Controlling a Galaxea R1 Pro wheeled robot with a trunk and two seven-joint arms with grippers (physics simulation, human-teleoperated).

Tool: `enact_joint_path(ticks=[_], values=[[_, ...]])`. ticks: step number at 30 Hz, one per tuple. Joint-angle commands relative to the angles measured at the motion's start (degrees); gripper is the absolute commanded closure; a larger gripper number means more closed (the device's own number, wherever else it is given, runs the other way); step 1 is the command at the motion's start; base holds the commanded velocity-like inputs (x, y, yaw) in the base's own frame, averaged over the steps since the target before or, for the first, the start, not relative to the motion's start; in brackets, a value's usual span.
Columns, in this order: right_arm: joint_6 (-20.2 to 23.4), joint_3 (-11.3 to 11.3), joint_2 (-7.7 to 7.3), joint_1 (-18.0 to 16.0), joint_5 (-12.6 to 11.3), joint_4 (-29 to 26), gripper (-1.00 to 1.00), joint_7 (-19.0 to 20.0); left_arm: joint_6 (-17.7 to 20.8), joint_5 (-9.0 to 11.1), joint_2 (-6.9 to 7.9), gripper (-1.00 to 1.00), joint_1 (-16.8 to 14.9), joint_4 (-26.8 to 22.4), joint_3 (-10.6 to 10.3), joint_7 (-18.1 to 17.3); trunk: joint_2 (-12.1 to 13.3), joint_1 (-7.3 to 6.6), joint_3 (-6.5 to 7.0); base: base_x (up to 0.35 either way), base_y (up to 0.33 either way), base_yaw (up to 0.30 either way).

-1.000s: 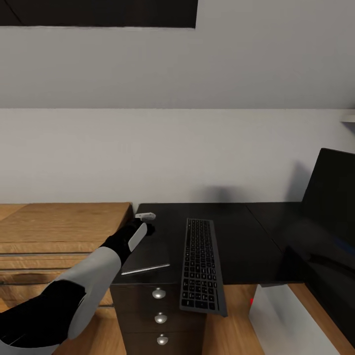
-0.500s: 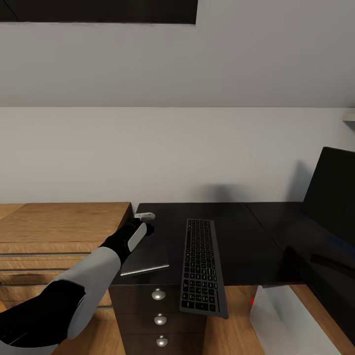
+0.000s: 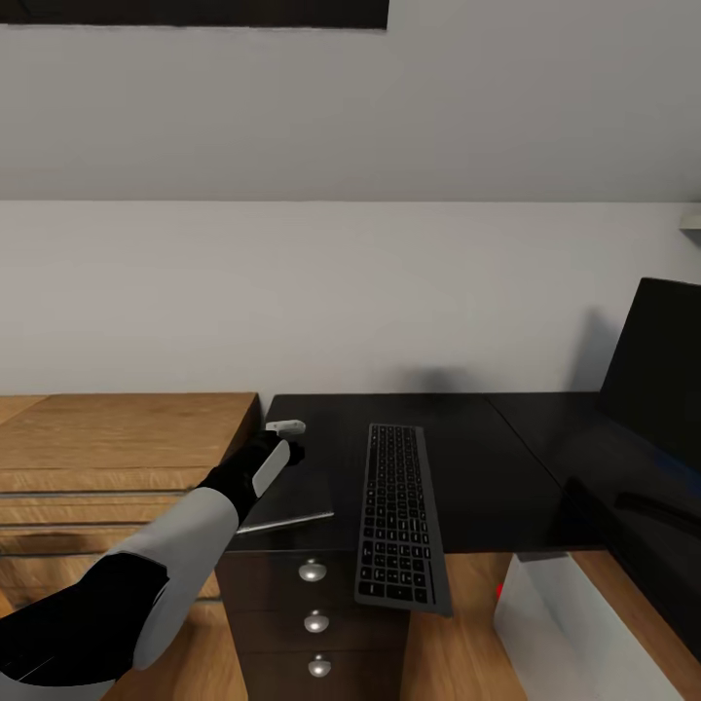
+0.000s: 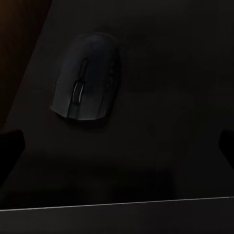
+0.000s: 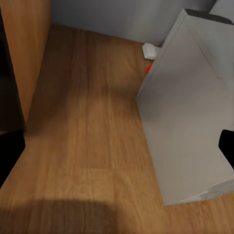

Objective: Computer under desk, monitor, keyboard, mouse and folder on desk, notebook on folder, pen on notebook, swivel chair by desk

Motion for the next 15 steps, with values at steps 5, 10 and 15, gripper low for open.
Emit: enact_joint_path(ticks=[5,10,15], values=[[0.1,0.4,-0.02,0.0,1.9,-0.1,-1.0,-0.6,0.2,0.6,0.04,-1.0,-0.1,-0.1,-0.5,0.5,-2.0,1.1,-0.95,0.0,0.0,0.0],[0.2,0.4,0.1,0.0,2.8,-0.1,-1.0,-0.6,0.3,0.7,0.04,-1.0,-0.1,0.0,-0.5,0.5,-4.1,2.2,-1.85,0.0,0.0,0.0],[0.3,0.4,0.19,0.0,3.0,0.0,-1.0,-0.6,0.3,0.6,0.01,-1.0,0.0,0.0,-0.5,0.4,-6.1,3.3,-2.75,0.0,0.0,0.0]])
